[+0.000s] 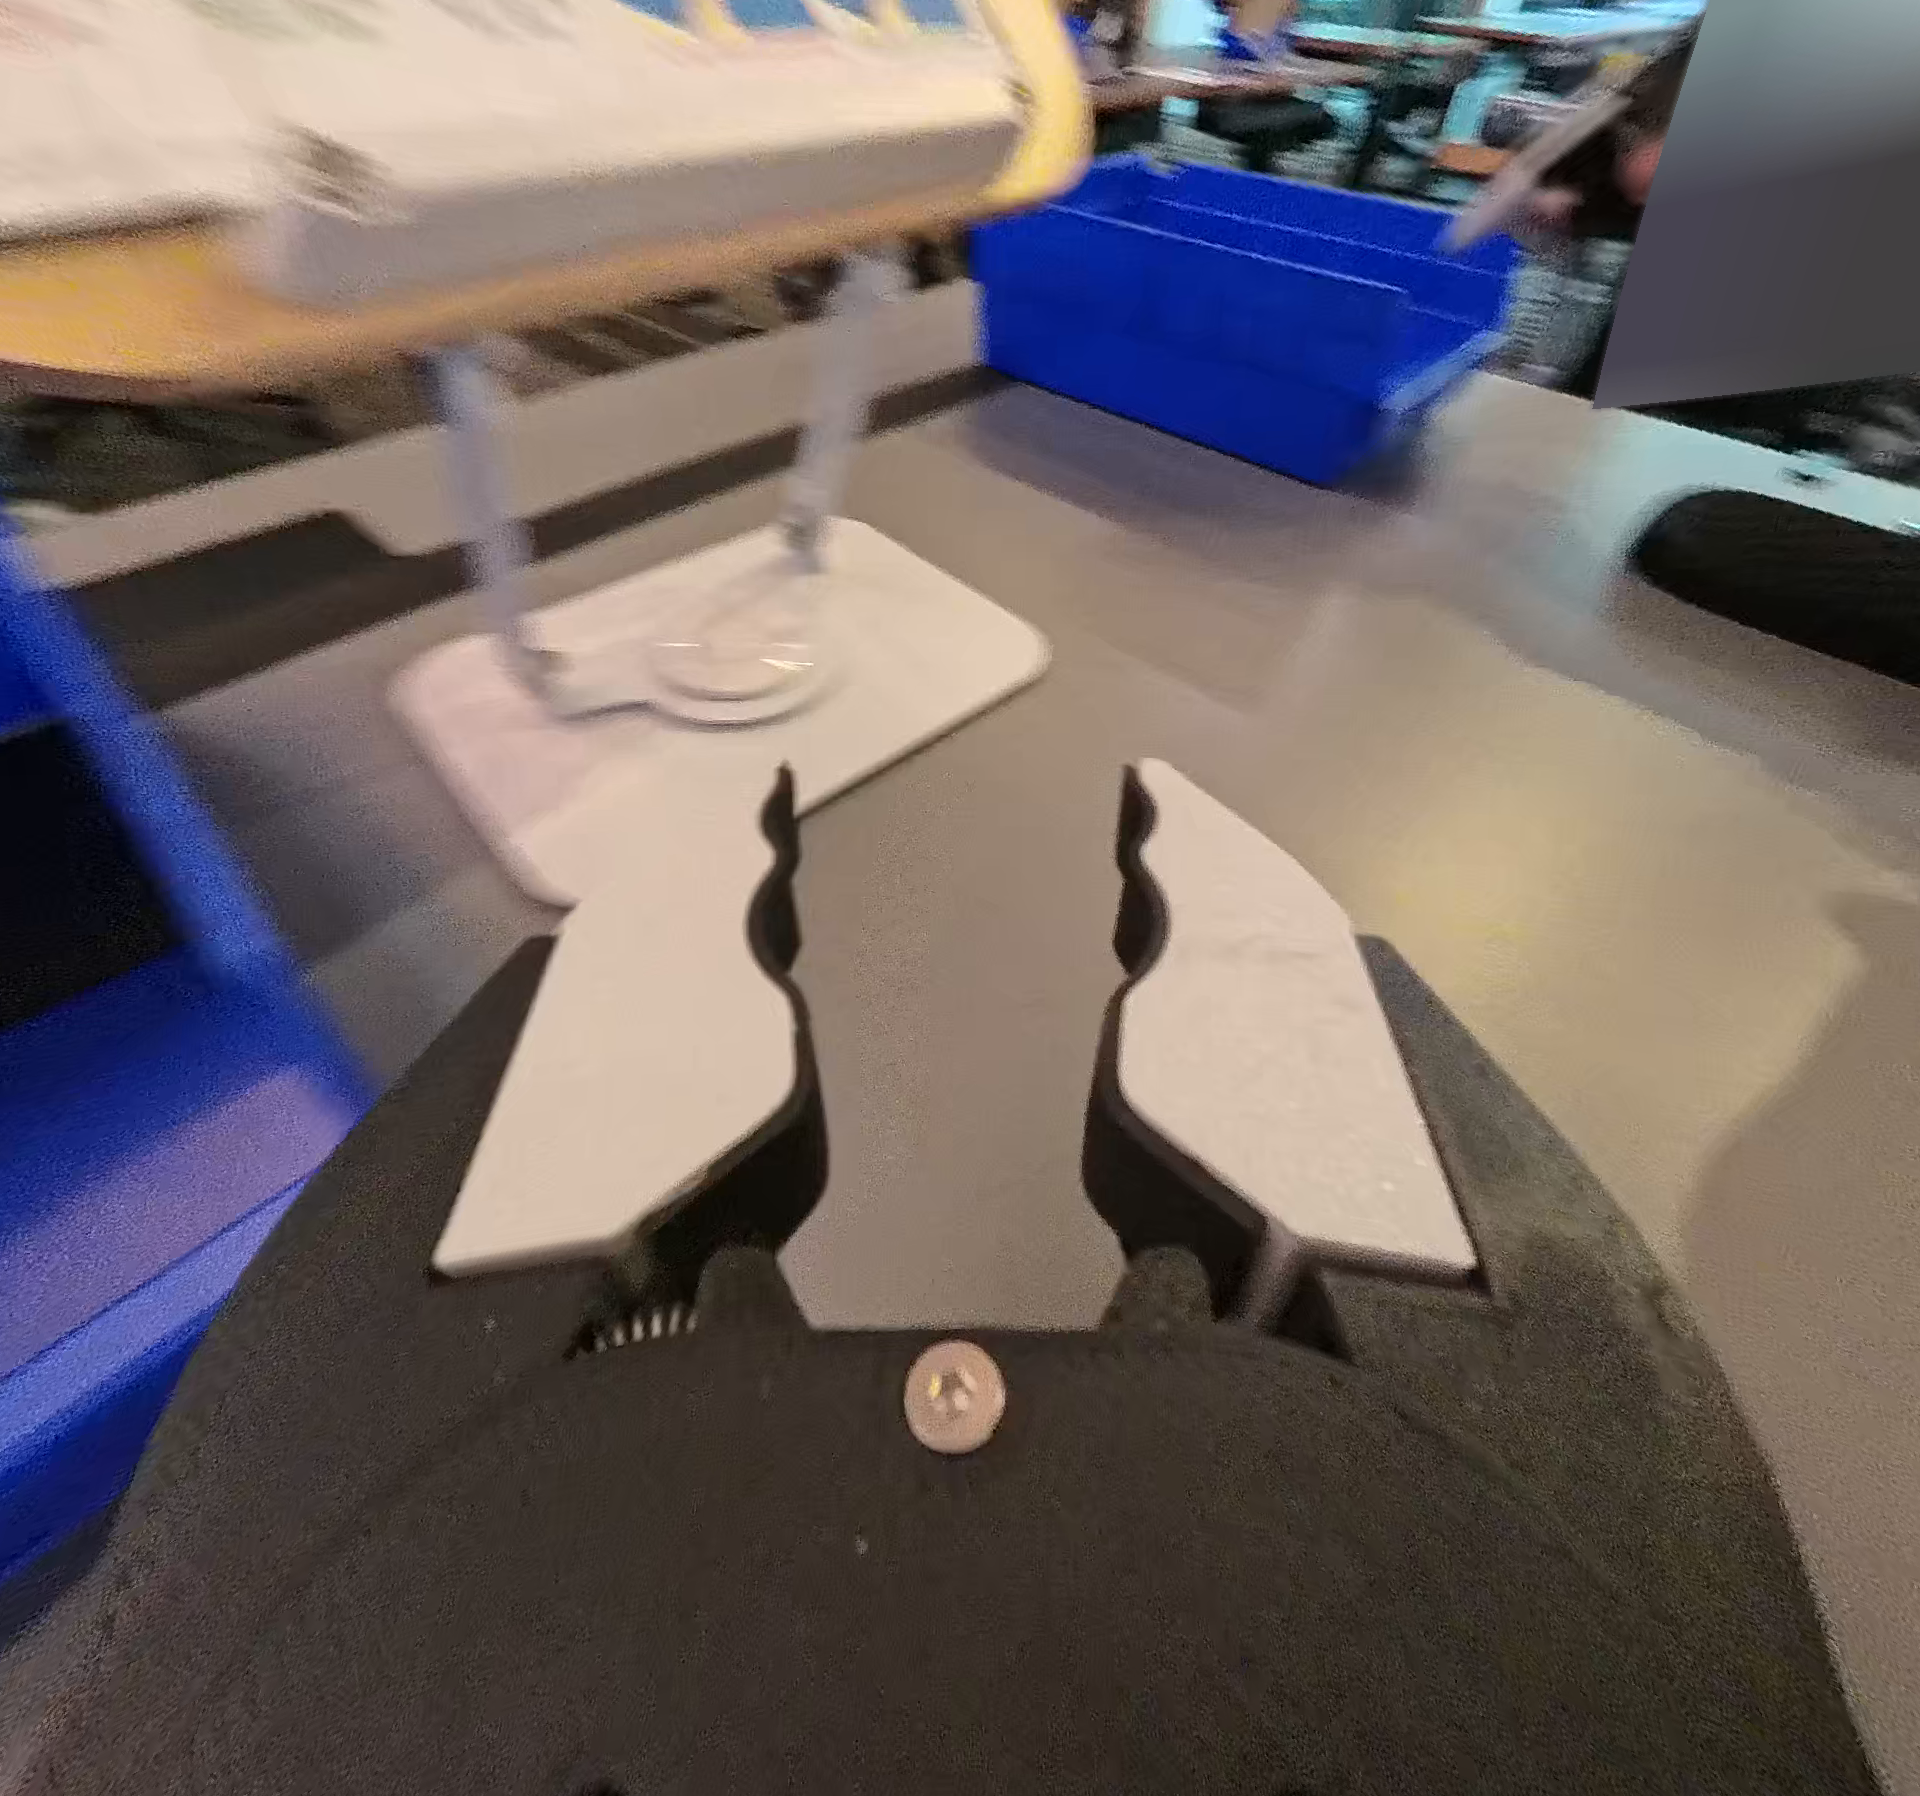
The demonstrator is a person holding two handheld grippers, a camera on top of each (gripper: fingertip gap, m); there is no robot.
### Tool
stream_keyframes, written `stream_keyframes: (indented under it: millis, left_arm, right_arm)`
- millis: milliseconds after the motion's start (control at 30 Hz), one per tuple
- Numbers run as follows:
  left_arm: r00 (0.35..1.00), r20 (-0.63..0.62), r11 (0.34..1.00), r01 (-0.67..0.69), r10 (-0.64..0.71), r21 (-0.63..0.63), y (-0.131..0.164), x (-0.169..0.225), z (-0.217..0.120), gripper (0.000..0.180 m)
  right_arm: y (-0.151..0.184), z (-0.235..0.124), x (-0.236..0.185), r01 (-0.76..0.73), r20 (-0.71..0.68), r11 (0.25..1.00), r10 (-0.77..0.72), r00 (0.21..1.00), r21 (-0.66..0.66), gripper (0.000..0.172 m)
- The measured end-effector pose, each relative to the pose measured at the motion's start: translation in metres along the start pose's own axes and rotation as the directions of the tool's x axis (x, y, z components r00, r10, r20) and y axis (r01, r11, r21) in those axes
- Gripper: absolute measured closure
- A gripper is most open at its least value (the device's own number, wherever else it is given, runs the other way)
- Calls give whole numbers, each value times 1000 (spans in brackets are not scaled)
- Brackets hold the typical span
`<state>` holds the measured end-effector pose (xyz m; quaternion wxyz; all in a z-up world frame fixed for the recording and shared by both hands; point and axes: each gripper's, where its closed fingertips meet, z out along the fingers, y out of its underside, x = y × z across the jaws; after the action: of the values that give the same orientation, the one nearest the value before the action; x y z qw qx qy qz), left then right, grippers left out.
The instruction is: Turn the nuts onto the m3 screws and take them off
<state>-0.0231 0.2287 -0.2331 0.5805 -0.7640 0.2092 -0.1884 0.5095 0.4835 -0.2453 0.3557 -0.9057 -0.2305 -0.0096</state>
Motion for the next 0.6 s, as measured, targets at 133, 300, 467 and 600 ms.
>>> stream_keyframes:
  millis: [133,300,467,600]
  left_arm:
    - [935,352,998,-61,51,17,-23,-72,-74,101]
    - [733,679,998,-20,54,-57,-18,-163,-163,86]
    - [731,682,954,222,-27,-200,39,-225,-162,85]
    - [747,657,912,334,-102,-238,67,-248,-145,114]
  right_arm:
    - [-5,-3,8,-33,-4,997,33,999,75,116]
    - [1,3,28,-52,-30,996,55,998,77,116]
    - [27,33,14,-82,114,996,86,990,-33,129]
    - [34,46,-1,-117,245,993,119,962,-21,149]
